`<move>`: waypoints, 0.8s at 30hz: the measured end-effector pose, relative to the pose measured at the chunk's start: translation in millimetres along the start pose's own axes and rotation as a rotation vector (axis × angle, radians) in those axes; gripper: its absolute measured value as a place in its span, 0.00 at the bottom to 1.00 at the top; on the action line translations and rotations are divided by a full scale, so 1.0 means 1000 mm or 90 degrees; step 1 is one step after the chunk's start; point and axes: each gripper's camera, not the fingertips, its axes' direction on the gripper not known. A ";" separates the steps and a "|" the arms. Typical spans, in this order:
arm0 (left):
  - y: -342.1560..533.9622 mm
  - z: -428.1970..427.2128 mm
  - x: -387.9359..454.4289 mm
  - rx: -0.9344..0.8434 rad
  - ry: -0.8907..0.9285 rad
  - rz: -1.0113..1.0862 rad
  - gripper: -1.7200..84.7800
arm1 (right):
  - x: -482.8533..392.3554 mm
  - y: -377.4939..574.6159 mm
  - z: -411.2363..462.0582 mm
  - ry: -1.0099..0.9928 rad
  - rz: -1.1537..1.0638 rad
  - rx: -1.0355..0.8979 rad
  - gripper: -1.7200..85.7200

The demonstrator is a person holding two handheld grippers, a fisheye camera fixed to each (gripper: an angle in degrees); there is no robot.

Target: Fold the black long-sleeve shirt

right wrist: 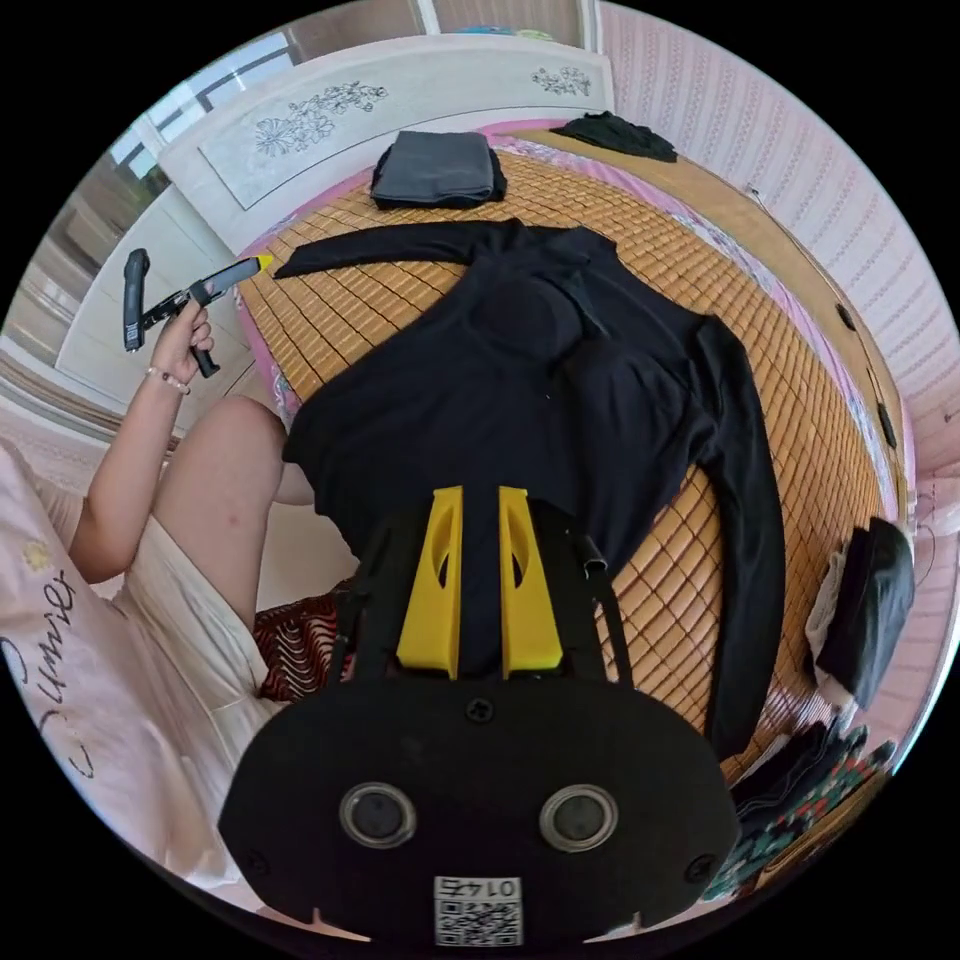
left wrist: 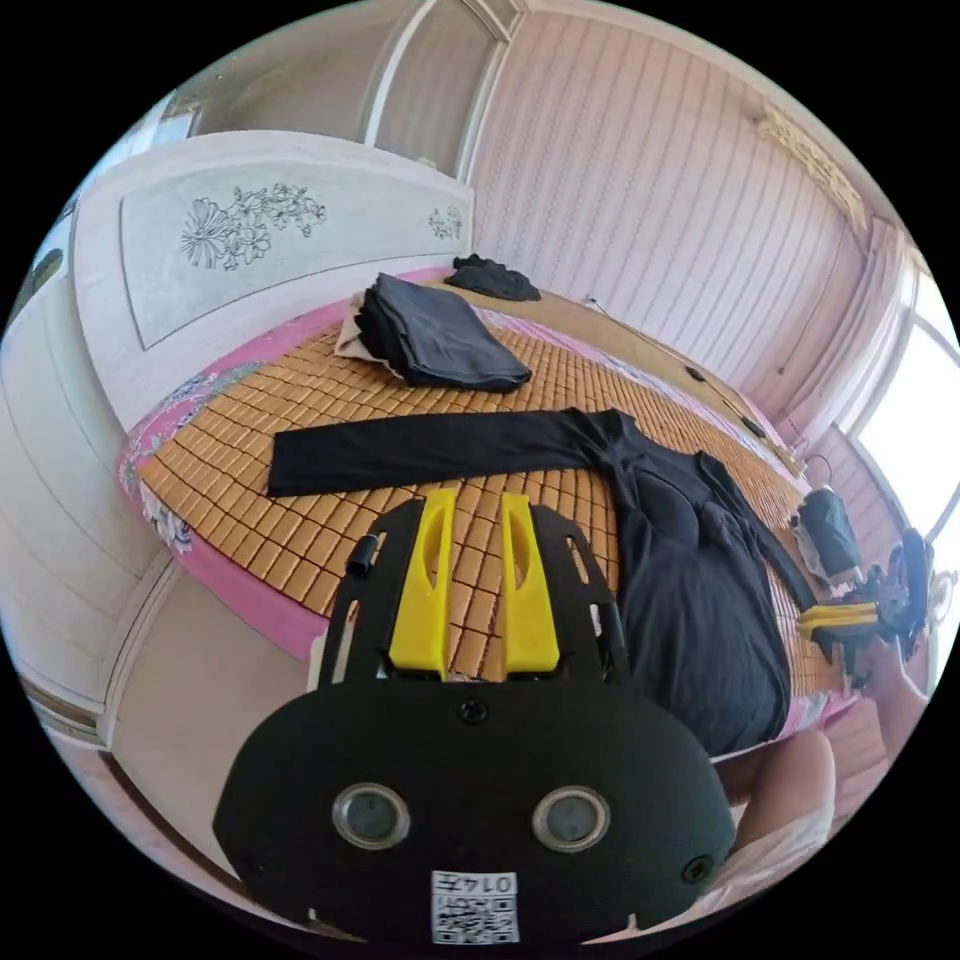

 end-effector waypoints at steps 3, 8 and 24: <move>-0.007 -0.005 -0.070 0.031 -0.057 -0.116 0.12 | -0.050 -0.072 0.009 -0.007 -0.095 0.020 0.10; -0.010 0.007 -0.170 0.019 -0.069 -0.237 0.14 | -0.160 -0.214 0.048 -0.045 -0.260 0.043 0.11; 0.006 0.045 -0.254 -0.015 -0.066 -0.281 0.11 | -0.400 -0.410 0.214 0.009 -0.483 -0.032 0.14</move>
